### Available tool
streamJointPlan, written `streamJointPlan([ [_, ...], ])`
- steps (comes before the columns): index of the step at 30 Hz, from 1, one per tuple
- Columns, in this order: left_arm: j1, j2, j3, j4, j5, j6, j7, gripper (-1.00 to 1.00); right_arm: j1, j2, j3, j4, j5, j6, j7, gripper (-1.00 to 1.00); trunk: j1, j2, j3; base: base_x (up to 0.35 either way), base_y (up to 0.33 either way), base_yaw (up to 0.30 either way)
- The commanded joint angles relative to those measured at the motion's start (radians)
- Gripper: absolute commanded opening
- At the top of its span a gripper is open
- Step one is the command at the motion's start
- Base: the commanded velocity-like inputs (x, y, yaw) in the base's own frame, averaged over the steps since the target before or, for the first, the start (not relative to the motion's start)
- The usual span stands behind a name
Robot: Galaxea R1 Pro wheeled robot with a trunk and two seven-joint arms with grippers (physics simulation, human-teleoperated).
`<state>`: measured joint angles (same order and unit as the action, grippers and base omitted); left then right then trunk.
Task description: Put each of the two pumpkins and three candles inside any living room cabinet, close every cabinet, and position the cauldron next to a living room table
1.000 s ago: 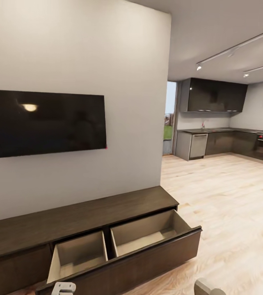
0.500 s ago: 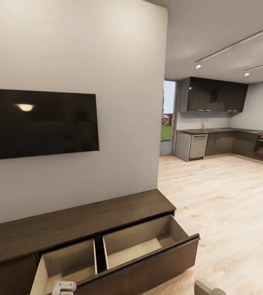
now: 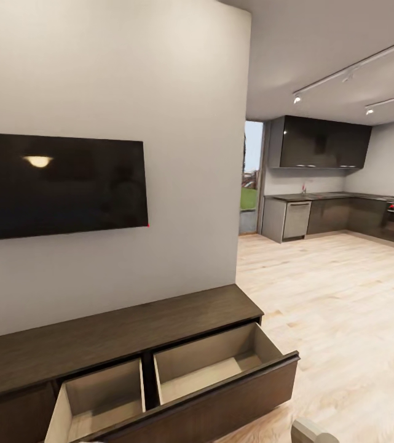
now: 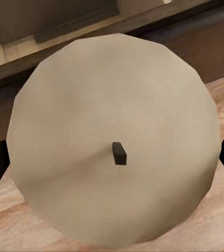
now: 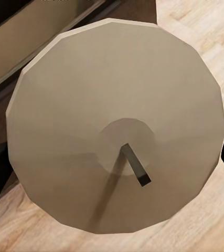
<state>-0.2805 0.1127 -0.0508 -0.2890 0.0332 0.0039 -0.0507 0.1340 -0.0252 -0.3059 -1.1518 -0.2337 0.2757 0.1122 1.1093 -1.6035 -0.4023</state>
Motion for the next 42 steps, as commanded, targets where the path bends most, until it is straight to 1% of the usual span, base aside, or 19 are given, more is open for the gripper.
streamJointPlan([
  [1,0.005,0.001,-0.006,-0.001,0.002,-0.009,0.002,-1.00,0.000,0.000,-0.003,-0.002,-0.007,0.006,0.006,-1.00,0.000,-0.001,-0.001,0.000,0.000,0.000],
  [6,0.034,0.001,-0.006,-0.020,0.003,-0.032,0.002,-1.00,0.000,0.002,-0.005,-0.002,-0.007,0.005,0.006,-1.00,0.000,-0.001,-0.001,0.000,0.000,0.000],
  [9,0.096,0.001,-0.005,-0.099,0.004,-0.057,0.001,-1.00,-0.001,0.002,-0.005,-0.002,-0.007,0.005,0.006,-1.00,0.000,-0.001,-0.001,0.000,0.000,0.000],
  [12,0.238,0.001,-0.003,-0.320,0.006,-0.052,0.001,-1.00,0.000,0.002,-0.005,-0.001,-0.007,0.005,0.006,-1.00,0.000,-0.001,-0.001,0.000,0.000,0.000],
  [13,0.265,0.001,-0.003,-0.365,0.008,-0.043,0.002,-1.00,0.000,0.002,-0.005,-0.001,-0.007,0.005,0.006,-1.00,0.000,-0.001,-0.001,0.000,0.000,0.000],
  [14,0.317,0.000,-0.002,-0.451,0.016,-0.015,0.002,-1.00,0.000,0.002,-0.005,0.000,-0.007,0.005,0.006,-1.00,0.000,-0.001,-0.001,0.000,0.000,0.000],
  [15,0.341,0.000,-0.002,-0.492,0.022,0.003,0.002,-1.00,0.000,0.002,-0.005,0.000,-0.007,0.005,0.006,-1.00,0.000,-0.001,-0.001,0.000,0.000,0.000],
  [17,0.422,0.001,0.000,-0.641,0.048,0.073,0.003,-1.00,0.000,0.003,-0.005,0.000,-0.007,0.005,0.006,-1.00,0.000,-0.001,-0.001,0.000,0.000,0.000],
  [18,0.438,0.001,0.003,-0.674,0.053,0.090,0.003,-1.00,0.000,0.003,-0.005,0.000,-0.007,0.005,0.006,-1.00,0.000,-0.001,-0.001,0.000,0.000,0.000],
  [20,0.505,0.000,0.030,-0.829,0.066,0.181,0.003,-1.00,0.000,0.004,-0.005,0.000,-0.007,0.005,0.006,-1.00,0.000,-0.001,-0.001,0.000,0.000,0.000],
  [21,0.523,0.000,0.045,-0.887,0.068,0.220,0.003,-1.00,0.000,0.004,-0.005,0.000,-0.007,0.005,0.006,-1.00,0.000,-0.001,-0.001,0.000,0.000,0.000],
  [23,0.544,-0.001,0.067,-0.985,0.069,0.301,0.003,-1.00,0.000,0.005,-0.005,0.000,-0.007,0.005,0.006,-1.00,0.000,-0.001,-0.001,0.000,0.000,0.000],
  [25,0.552,-0.001,0.077,-1.053,0.070,0.373,0.004,-1.00,0.000,0.005,-0.004,0.000,-0.007,0.005,0.006,-1.00,0.000,-0.001,-0.001,0.000,0.000,0.000],
  [26,0.553,-0.001,0.079,-1.069,0.071,0.391,0.004,-1.00,0.000,0.006,-0.004,0.000,-0.007,0.005,0.006,-1.00,0.000,-0.001,-0.001,0.000,0.000,0.000],
  [29,0.557,-0.001,0.083,-1.175,0.072,0.514,0.005,-1.00,0.000,0.006,-0.001,0.000,-0.008,0.005,0.006,-1.00,0.000,-0.001,-0.001,0.000,0.000,0.000],
  [31,0.558,-0.003,0.084,-1.204,0.072,0.554,0.005,-1.00,0.000,0.007,0.000,0.000,-0.007,0.005,0.006,-1.00,0.000,-0.001,-0.001,0.000,0.000,0.000],
  [34,0.557,-0.006,0.083,-1.218,0.065,0.575,0.008,-1.00,0.000,0.007,0.001,0.000,-0.007,0.005,0.006,-1.00,0.000,-0.001,-0.001,0.000,0.000,0.000],
  [38,0.557,-0.006,0.083,-1.213,0.061,0.580,0.008,-1.00,0.000,0.007,0.001,0.000,-0.008,0.001,0.006,-1.00,-0.015,0.027,0.012,0.000,0.000,0.000],
  [42,0.557,-0.007,0.082,-1.210,0.057,0.580,0.010,-1.00,0.000,0.008,0.004,0.000,-0.007,-0.035,0.006,-1.00,-0.031,0.055,0.024,0.000,0.000,0.000],
])
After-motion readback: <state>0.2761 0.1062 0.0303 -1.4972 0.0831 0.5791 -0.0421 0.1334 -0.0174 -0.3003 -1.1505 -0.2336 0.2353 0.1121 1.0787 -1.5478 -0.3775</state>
